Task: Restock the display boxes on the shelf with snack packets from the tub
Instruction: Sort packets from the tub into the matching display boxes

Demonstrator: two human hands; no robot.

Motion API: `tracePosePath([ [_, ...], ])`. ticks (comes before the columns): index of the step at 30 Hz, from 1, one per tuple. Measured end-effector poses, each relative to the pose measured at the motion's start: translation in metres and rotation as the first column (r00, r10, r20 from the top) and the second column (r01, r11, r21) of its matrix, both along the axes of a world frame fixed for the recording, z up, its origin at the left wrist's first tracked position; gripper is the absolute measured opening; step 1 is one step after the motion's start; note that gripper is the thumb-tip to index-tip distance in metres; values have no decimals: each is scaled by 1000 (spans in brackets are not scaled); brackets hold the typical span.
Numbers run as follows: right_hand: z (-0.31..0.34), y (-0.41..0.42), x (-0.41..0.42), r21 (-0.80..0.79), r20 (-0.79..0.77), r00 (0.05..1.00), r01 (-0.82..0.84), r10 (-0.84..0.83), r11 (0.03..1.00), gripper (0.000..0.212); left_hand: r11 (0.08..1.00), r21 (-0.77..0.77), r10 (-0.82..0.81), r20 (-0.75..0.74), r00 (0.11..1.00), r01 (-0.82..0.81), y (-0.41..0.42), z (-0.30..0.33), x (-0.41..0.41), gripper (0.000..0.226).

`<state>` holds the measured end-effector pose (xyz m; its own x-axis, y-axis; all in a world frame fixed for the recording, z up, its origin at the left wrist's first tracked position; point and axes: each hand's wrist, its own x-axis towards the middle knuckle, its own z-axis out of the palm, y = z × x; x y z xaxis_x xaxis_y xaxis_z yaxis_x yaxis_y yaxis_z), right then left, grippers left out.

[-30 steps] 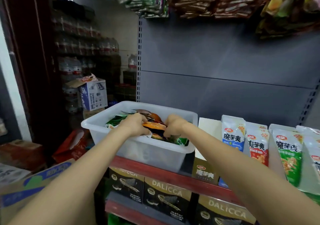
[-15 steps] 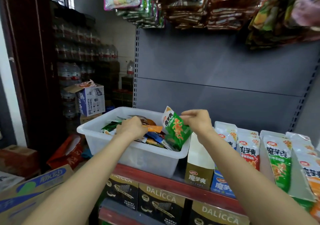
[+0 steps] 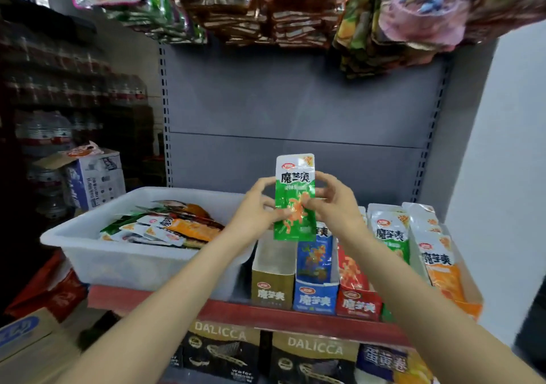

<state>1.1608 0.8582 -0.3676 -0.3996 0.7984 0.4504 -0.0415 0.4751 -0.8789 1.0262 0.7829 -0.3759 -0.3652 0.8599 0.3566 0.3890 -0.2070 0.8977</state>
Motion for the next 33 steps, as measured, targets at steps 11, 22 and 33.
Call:
tracePosePath([
  [11, -6, 62, 142, 120, 96, 955, 271, -282, 955, 91, 993, 52, -91, -289, 953, 111, 82, 7, 124, 46],
  [22, -36, 83, 155, 302, 359, 819, 351, -447, 886, 83, 983, -110, 72, -497, 864, -145, 118, -17, 148, 32],
  [33, -47, 72, 137, 667, 620, 322, 264, -716, 696, 78, 956, -141, 104, -657, 747, -257, 121, -20, 149, 34],
])
